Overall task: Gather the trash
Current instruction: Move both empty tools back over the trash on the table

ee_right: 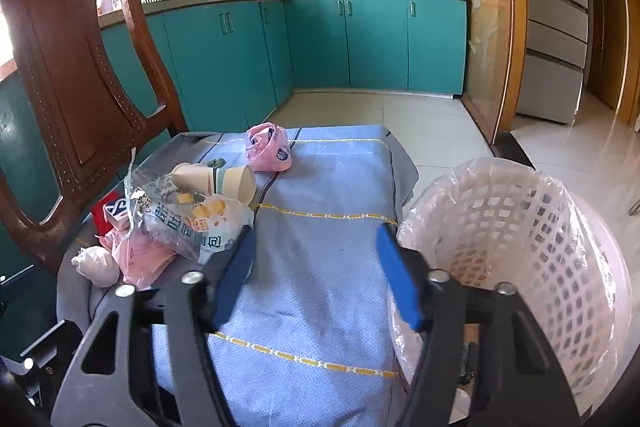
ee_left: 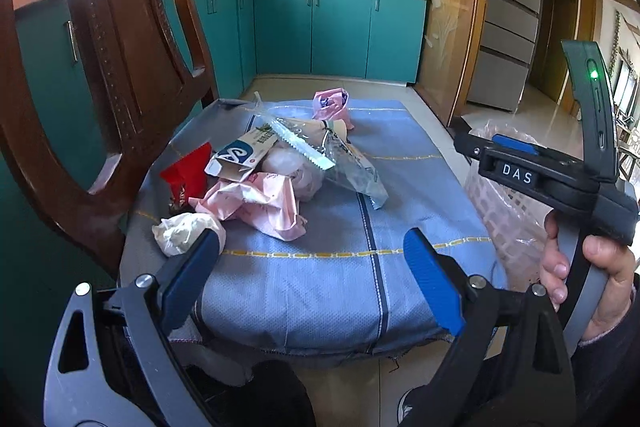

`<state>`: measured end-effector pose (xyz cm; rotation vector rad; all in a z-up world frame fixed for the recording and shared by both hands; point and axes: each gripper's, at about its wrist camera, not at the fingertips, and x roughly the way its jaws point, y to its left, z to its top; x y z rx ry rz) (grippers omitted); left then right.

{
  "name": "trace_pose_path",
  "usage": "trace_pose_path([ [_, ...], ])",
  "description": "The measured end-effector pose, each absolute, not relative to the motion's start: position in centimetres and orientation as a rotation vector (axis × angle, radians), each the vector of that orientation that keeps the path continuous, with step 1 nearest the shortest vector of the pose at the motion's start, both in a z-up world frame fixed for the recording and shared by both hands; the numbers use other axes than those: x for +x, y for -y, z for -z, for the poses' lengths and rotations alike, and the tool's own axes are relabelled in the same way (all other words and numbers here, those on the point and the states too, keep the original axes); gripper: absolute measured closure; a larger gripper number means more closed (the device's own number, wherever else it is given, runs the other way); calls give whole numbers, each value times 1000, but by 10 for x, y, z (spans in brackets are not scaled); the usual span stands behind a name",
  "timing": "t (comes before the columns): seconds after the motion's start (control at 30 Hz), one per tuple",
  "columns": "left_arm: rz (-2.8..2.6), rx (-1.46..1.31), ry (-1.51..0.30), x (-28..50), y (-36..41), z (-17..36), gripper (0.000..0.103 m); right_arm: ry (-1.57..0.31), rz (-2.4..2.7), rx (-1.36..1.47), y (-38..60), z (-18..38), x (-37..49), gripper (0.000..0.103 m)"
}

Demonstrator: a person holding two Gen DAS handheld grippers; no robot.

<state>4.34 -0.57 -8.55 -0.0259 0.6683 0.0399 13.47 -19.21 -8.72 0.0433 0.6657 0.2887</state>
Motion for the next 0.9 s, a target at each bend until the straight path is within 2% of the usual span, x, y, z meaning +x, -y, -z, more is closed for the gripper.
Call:
trace_pose_path([
  [0.1,-48,-33,-663,41,2,82,10,-671,-296,27,187,88,134,56],
  [0.83,-54,-46,-684,40,-1,83,10,-704,-323,-14,176,96,133,56],
  [0.9,-54,-45,-688,41,0,84,10,-707,-316,-13,176,97,134,53],
])
